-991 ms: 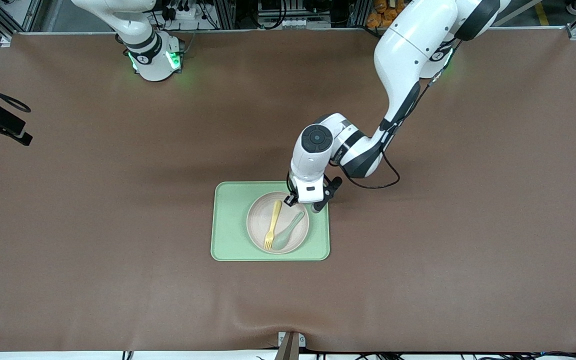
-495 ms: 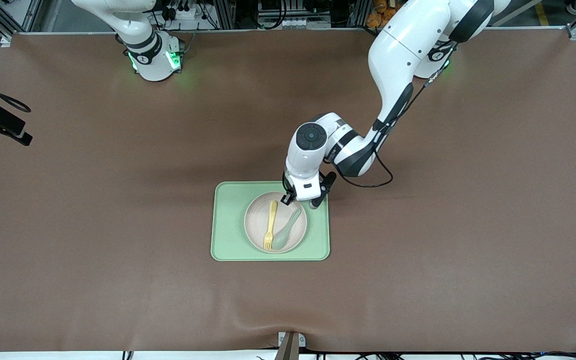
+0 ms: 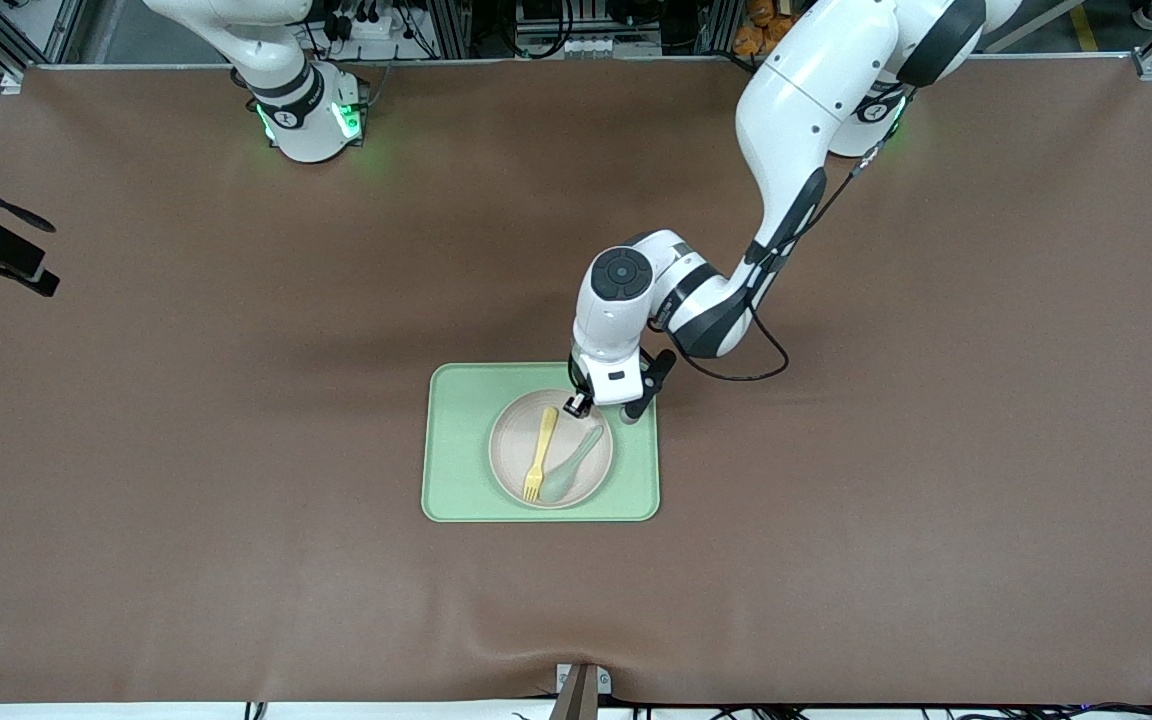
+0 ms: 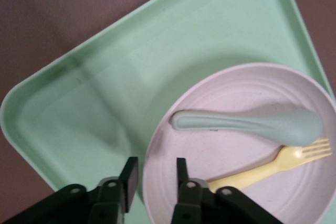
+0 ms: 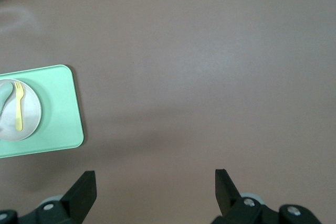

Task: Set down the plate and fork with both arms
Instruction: 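Lower the plate onto the tray and open the left gripper, then raise the left gripper away while the right gripper reaches toward the tray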

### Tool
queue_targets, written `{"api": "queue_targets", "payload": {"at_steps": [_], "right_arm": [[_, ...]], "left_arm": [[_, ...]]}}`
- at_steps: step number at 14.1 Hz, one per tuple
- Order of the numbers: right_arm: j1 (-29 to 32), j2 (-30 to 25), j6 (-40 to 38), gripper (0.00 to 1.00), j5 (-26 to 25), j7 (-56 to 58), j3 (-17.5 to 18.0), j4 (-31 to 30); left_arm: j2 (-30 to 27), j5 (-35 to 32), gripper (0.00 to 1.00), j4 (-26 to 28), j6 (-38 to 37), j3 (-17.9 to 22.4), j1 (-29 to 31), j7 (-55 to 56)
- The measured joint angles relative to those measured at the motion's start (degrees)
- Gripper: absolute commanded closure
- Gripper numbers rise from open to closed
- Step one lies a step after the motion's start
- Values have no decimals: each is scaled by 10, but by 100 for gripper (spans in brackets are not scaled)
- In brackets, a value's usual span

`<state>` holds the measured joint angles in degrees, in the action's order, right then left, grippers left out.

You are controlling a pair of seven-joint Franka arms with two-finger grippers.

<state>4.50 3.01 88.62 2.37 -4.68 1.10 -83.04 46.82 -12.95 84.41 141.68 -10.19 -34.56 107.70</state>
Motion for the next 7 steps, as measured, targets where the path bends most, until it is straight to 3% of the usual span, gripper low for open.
{"api": "queue_targets", "payload": {"at_steps": [4, 7], "right_arm": [[0, 10, -1, 0, 0, 0, 1, -1], [-2, 33, -1, 0, 2, 1, 8, -1]], "left_arm": [[-42, -7, 0, -14, -66, 7, 10, -12], [-107, -8, 0, -18, -134, 10, 60, -79]]}}
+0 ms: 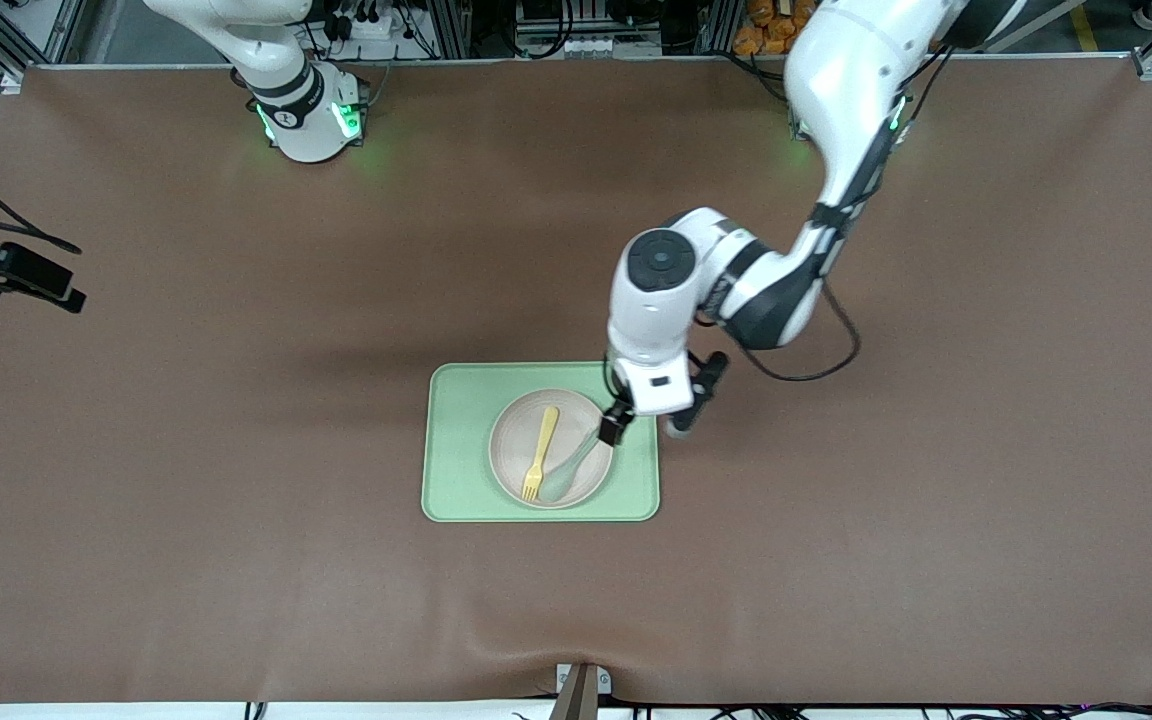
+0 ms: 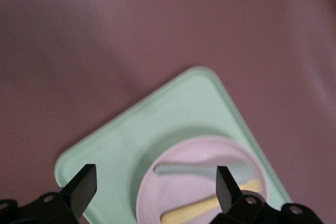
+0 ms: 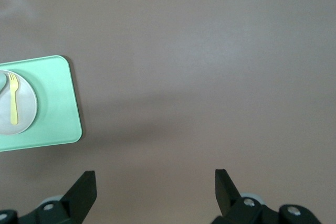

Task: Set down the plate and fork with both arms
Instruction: 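Raise the left gripper away while the right gripper reaches toward the tray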

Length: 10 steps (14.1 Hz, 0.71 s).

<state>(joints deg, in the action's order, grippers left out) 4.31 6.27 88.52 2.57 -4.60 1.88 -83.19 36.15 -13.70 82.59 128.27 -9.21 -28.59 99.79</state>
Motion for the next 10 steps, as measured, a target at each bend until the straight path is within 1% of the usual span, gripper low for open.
{"api": "queue_targets", "payload": {"at_steps": [2, 5, 7, 10], "right_arm": [[-6, 20, 3, 0, 0, 0, 2, 0], [-26, 50, 25, 0, 1, -8, 5, 0], [-62, 68, 51, 0, 0, -53, 6, 0], [-123, 111, 98, 0, 0, -103, 7, 2]], "left_arm": [[-38, 0, 0, 1, -32, 0, 45, -49], [-73, 0, 0, 2, -57, -2, 112, -92], [-97, 6, 0, 1, -79, -3, 154, -130], [-142, 22, 0, 1, -129, -4, 193, -207]]}}
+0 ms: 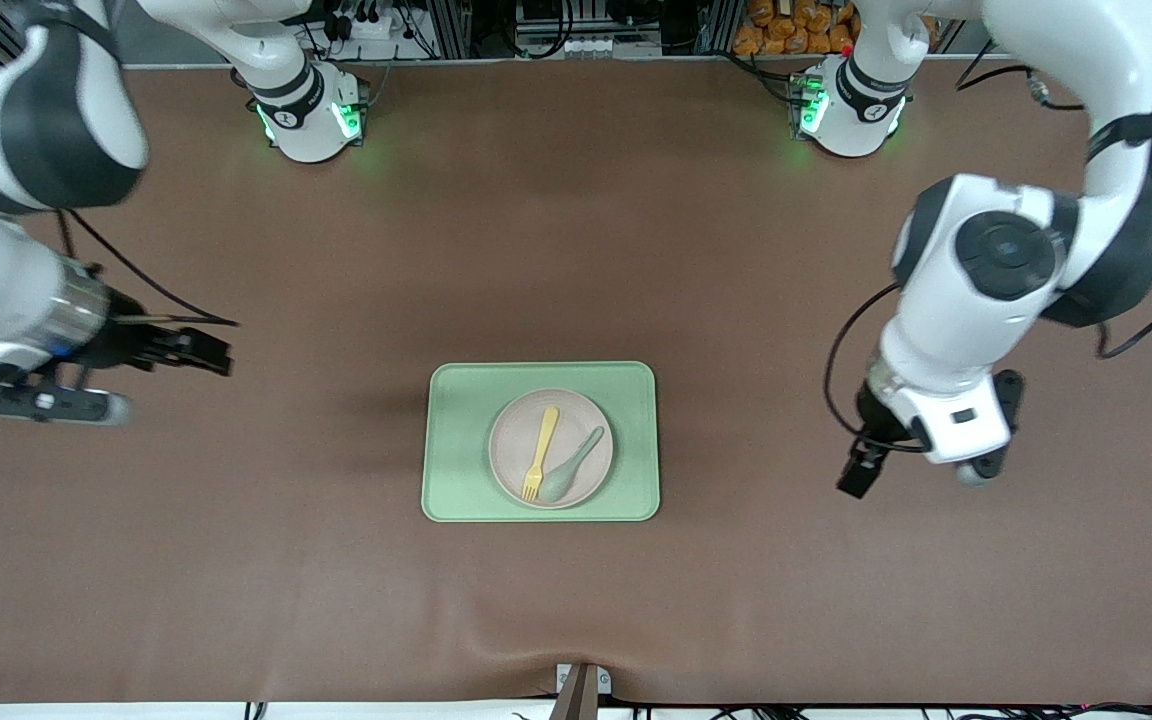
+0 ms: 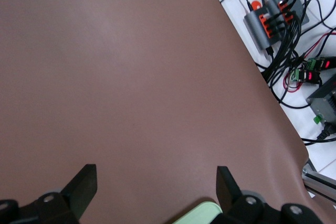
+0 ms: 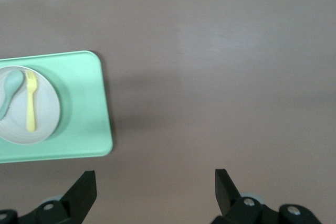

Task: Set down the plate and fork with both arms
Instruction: 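Raise the left gripper away while the right gripper reaches toward the tray, then move the right gripper over the yellow fork on the plate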

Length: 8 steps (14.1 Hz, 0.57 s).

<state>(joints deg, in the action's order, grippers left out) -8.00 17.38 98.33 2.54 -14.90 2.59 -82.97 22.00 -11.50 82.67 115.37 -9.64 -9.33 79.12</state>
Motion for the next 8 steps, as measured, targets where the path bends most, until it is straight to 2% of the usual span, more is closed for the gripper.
{"api": "queue_targets", "payload": {"at_steps": [2, 6, 8], "right_arm": [[-32, 45, 29, 0, 0, -47, 0, 21], [-95, 175, 67, 0, 0, -107, 1, 134], [-124, 222, 108, 0, 0, -137, 1, 168]], "left_arm": [[-33, 11, 0, 0, -44, 0, 15, -57], [-88, 45, 0, 1, -139, 0, 40, -201], [-113, 66, 0, 2, -182, 0, 57, -278]]}}
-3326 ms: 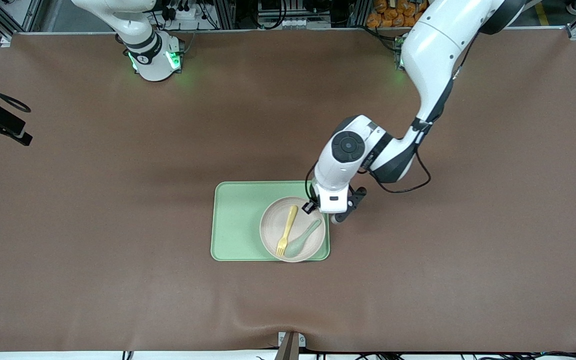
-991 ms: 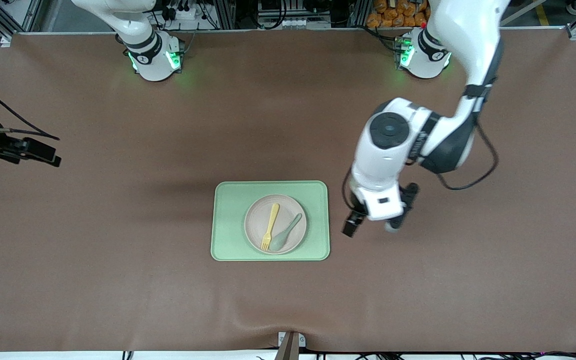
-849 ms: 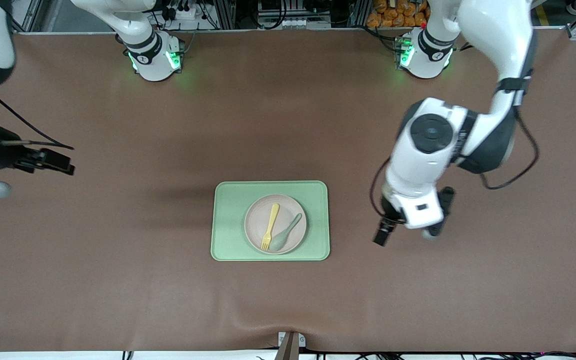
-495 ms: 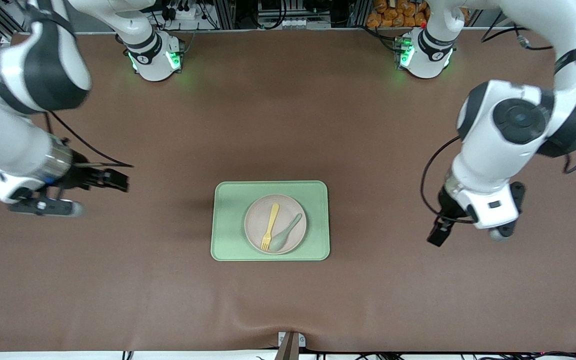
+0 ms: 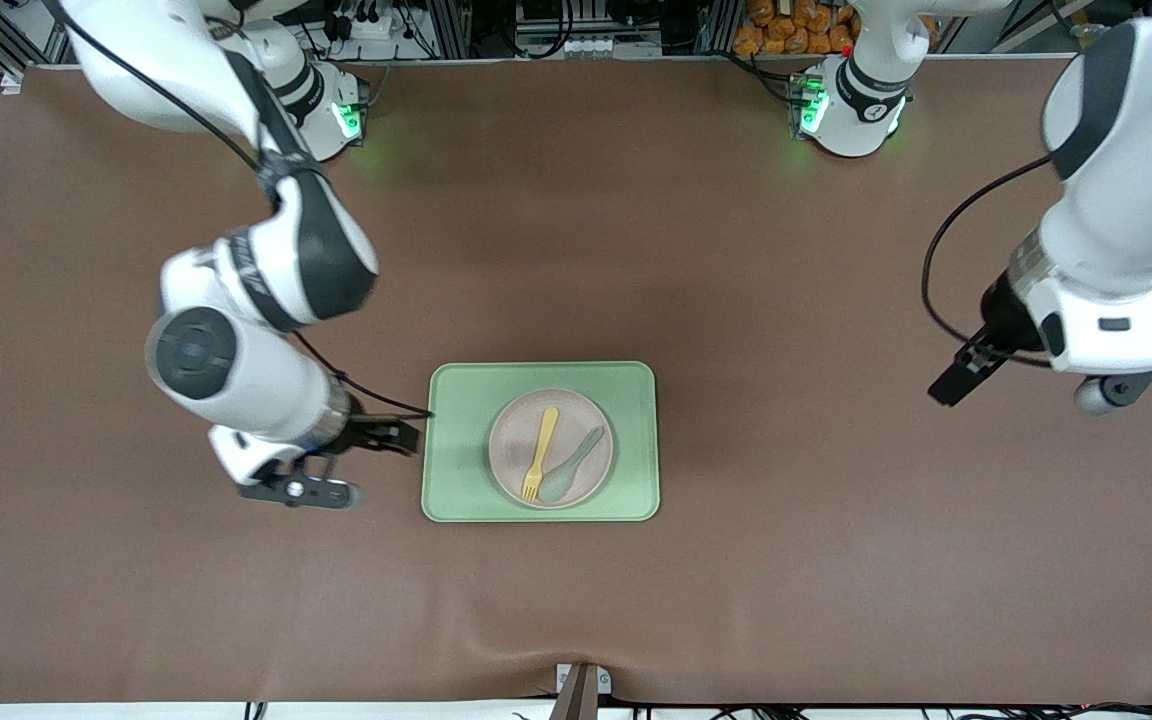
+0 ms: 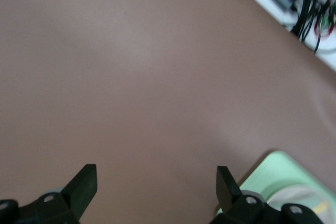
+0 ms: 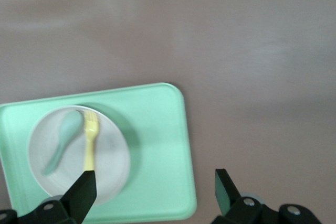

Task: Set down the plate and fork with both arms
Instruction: 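Move the right gripper over the yellow fork on the plate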

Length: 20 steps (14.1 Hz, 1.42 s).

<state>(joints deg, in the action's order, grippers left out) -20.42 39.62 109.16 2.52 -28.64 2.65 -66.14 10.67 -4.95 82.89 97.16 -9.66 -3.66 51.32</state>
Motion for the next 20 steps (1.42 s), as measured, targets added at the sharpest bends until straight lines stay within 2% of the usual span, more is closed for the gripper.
{"api": "queue_targets", "payload": {"at_steps": [5, 8, 12, 15, 20], "right_arm": [[-47, 64, 77, 0, -1, -51, -1, 15], [-72, 99, 110, 8, -2, -66, -4, 21], [-105, 127, 122, 21, -2, -86, -18, 36], [-132, 143, 130, 26, -3, -90, -38, 38], [-153, 160, 134, 27, -5, -91, -53, 39]], "left_arm": [[-65, 30, 0, 30, -55, 8, 20, -172], [-78, 61, 0, 34, -73, 28, 19, -270], [-87, 66, 0, 25, -122, 47, 19, -414], [-90, 66, 0, 14, -152, 47, 17, -456], [-92, 49, 0, 2, -166, 47, 12, -507]]}}
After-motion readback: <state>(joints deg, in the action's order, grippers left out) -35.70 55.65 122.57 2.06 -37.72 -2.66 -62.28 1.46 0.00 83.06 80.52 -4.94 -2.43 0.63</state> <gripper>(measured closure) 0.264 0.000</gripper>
